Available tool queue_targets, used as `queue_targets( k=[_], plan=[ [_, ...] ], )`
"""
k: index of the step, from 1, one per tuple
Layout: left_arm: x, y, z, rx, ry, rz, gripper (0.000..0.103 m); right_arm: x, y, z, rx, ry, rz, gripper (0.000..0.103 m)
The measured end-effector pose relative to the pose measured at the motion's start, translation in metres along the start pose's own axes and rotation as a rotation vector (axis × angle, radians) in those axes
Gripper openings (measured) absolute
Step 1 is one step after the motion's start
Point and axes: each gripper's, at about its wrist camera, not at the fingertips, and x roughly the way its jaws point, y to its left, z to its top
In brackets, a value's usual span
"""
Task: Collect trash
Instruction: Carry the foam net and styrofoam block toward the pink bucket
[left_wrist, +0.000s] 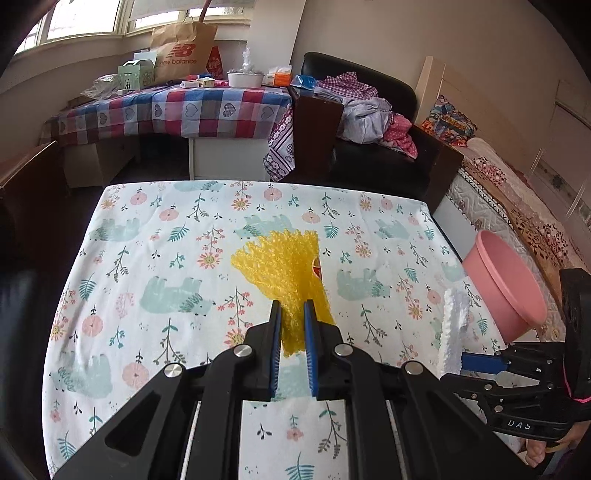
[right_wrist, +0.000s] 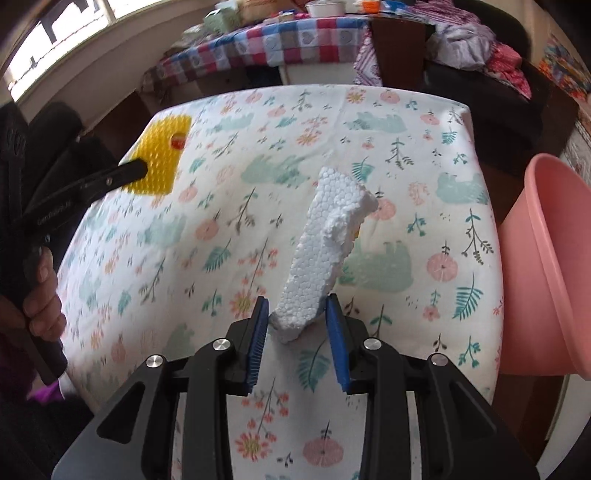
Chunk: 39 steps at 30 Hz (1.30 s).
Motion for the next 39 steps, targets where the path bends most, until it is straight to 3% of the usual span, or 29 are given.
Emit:
queue_targets(
  k=[4,8,13,19,27,29,34,39],
  plan=[
    [-0.002,-0.005,-0.008,-0.002,0.015,-0.012,0.011,-0.001,0.003,-0.002,-0.008,0.009,-0.012,0.034],
    [-0.001,-0.006,-0.014,-0.012,0.028,-0.016,0.011,-0.001,-0.002,-0.003,0.048,0.005,-0.02,0.048],
    [-0.001,-0.004,-0.021,-0.022,0.043,-0.021,0.011,-0.003,-0.003,-0.008,0.098,-0.029,-0.023,0.048],
    [-0.001,-0.004,-0.026,-0.027,0.049,-0.025,0.011,-0.005,0.013,-0.007,0.054,-0.09,-0.074,0.048],
    [-0.003,-0.002,-0.026,-0.042,0.045,-0.006,0.011,0.001,0.01,-0.01,0.055,-0.099,-0.086,0.048],
    [-0.004,-0.002,-0.026,-0.043,0.044,-0.004,0.011,0.0,0.007,-0.01,0.063,-0.107,-0.08,0.047],
    [-0.004,-0.002,-0.026,-0.042,0.044,0.0,0.011,0.001,0.002,-0.01,0.079,-0.104,-0.076,0.028],
    [-0.006,-0.005,-0.025,-0.031,0.038,0.01,0.011,-0.009,0.0,-0.011,0.082,-0.146,-0.058,0.027]
  ],
)
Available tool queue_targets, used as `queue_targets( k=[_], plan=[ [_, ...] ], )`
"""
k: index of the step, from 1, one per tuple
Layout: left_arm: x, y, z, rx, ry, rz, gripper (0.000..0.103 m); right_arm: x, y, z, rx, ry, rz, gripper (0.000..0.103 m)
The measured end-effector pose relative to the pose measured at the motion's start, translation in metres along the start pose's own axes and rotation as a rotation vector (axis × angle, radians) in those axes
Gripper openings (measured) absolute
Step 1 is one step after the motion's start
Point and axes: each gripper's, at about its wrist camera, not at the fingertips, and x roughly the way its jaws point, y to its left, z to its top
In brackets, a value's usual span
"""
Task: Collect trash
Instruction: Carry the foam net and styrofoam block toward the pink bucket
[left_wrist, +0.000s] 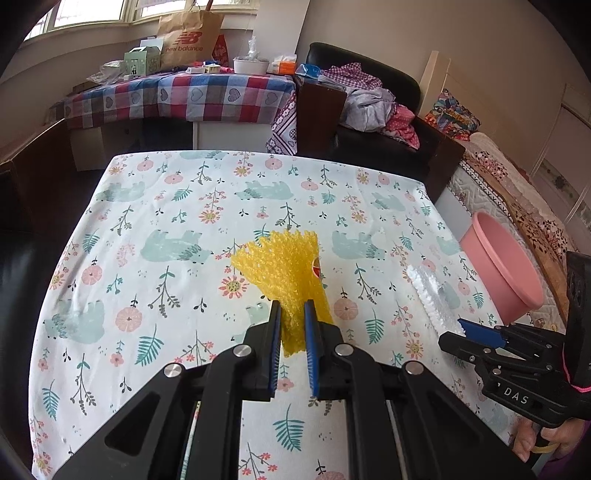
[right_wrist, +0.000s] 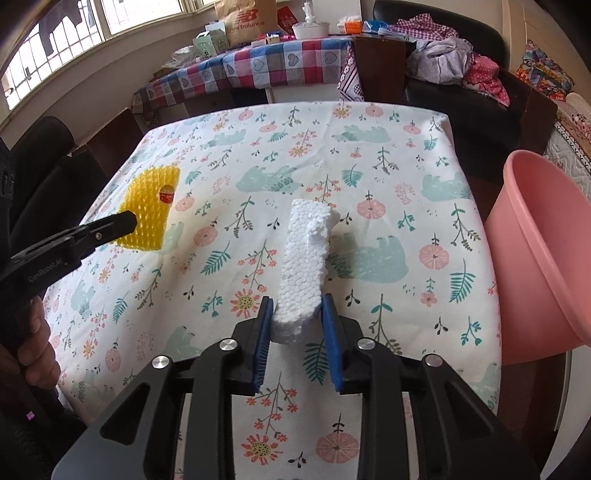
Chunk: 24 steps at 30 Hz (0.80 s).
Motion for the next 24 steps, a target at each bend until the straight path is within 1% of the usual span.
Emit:
queue_targets(
  k=[9,14,19,24],
  plan=[
    [0.0,-0.01,0.004,0.021,-0.007,0.005,0.011,-0.025,-0.012,0.01,0.027,-0.081,0.006,0.027],
    [-0.002,-0.02,0.012,0.035,-0.023,-0.007,0.011,-0.037,-0.023,0.013,0.05,-0.121,-0.01,0.027],
    [-0.004,-0.035,0.02,0.066,-0.045,-0.032,0.011,-0.052,-0.046,0.013,0.099,-0.165,-0.048,0.027],
    [-0.003,-0.054,0.033,0.102,-0.057,-0.053,0.011,-0.069,-0.087,0.012,0.186,-0.217,-0.115,0.027]
  ],
)
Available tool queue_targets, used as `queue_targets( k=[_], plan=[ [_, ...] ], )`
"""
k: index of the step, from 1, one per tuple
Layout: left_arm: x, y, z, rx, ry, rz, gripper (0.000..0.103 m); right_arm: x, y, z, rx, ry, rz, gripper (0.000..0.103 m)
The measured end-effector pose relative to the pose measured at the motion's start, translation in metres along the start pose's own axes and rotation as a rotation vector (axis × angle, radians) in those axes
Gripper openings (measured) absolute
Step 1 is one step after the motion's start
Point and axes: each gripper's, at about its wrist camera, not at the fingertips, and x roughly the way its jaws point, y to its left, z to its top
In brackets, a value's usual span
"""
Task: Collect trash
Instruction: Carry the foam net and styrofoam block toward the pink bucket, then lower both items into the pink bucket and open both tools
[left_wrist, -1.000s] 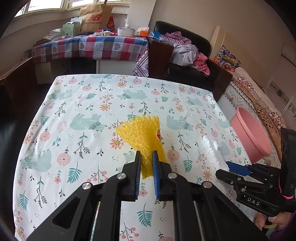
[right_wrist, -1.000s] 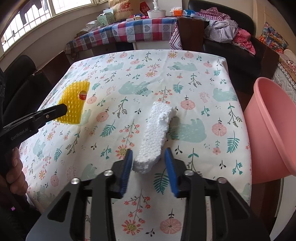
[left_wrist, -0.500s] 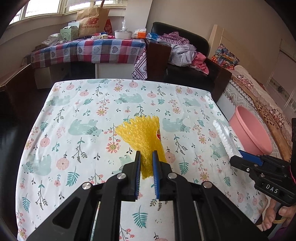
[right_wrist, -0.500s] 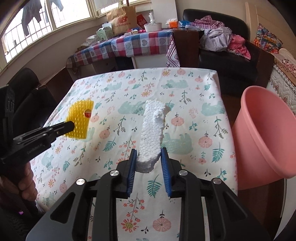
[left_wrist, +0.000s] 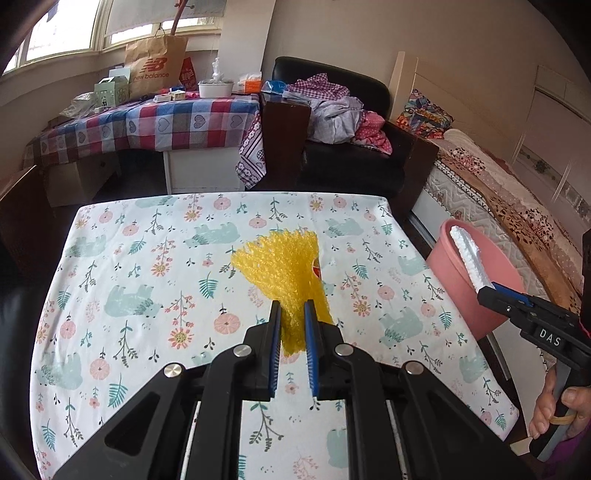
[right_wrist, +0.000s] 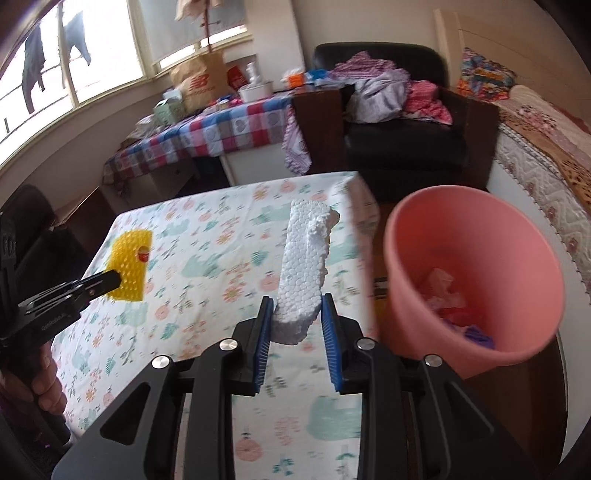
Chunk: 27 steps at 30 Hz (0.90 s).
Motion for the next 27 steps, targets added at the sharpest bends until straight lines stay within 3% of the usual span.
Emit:
queue_targets(
  k=[8,15,27],
  plan=[
    [0.013,-0.038,0.017,0.068,-0.001,-0.051,0.011,-0.014,-0.065,0.0,0.136,-0.044,-0.107,0.027],
    [0.026,-0.077,0.024,0.116,0.012,-0.116,0.011,-0.01,-0.103,-0.005,0.221,-0.033,-0.16,0.027],
    [0.037,-0.138,0.05,0.187,0.0,-0.238,0.011,-0.001,-0.128,-0.008,0.265,-0.032,-0.198,0.027]
  ],
)
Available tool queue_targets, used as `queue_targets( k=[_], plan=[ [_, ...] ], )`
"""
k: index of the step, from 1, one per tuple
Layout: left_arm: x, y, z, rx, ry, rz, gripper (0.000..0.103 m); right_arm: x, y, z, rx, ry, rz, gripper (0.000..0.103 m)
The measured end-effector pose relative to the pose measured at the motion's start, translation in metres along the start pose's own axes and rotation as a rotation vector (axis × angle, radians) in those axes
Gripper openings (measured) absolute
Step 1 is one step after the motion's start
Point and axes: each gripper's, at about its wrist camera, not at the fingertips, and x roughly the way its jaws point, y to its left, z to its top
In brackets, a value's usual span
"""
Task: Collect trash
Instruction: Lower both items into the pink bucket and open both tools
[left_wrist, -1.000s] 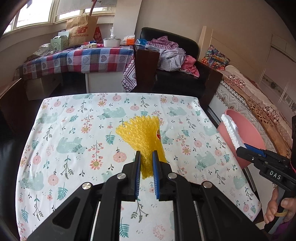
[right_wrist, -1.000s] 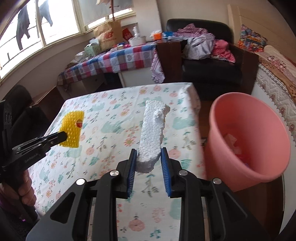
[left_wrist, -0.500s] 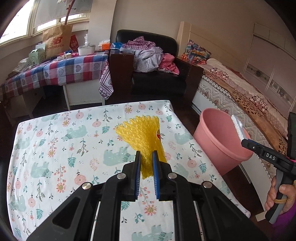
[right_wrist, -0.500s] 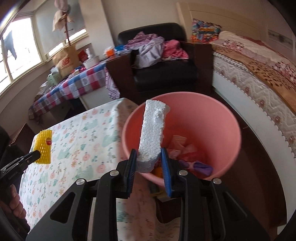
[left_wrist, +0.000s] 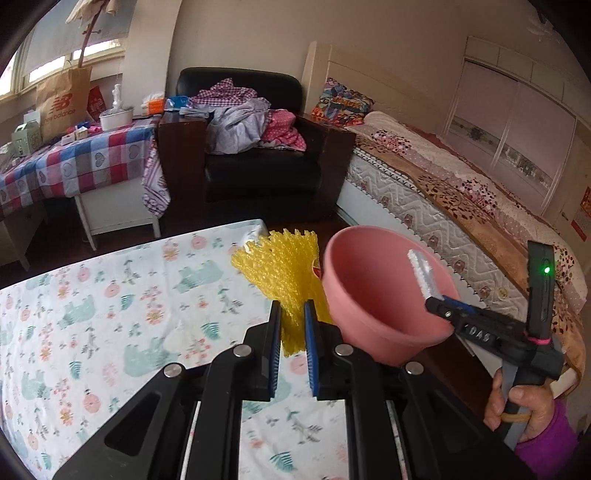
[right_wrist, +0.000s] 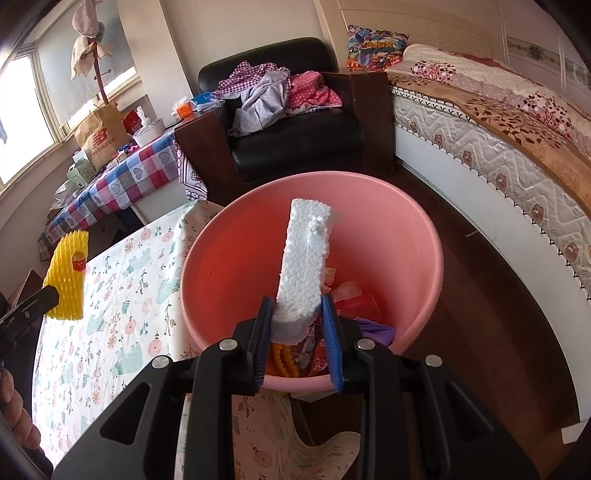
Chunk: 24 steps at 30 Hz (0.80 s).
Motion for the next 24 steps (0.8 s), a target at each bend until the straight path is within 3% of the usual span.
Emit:
queue_targets(
  k=[13,20,22,24],
  plan=[
    [0.035,-0.051,0.019,0.086,0.007,-0.061,0.011,0.004,-0.014,0.003,0.029,0.009,-0.04,0.028],
    [0.057,-0.066,0.024,0.107,0.028,-0.073,0.011,0.006,-0.023,0.003,0.067,0.009,-0.018,0.029],
    [0.062,-0.069,0.025,0.114,0.034,-0.079,0.011,0.006,-0.024,0.003,0.069,0.009,-0.018,0.031],
    [0.067,-0.073,0.024,0.122,0.038,-0.081,0.011,0.004,-0.026,0.003,0.076,0.003,-0.012,0.043]
  ],
)
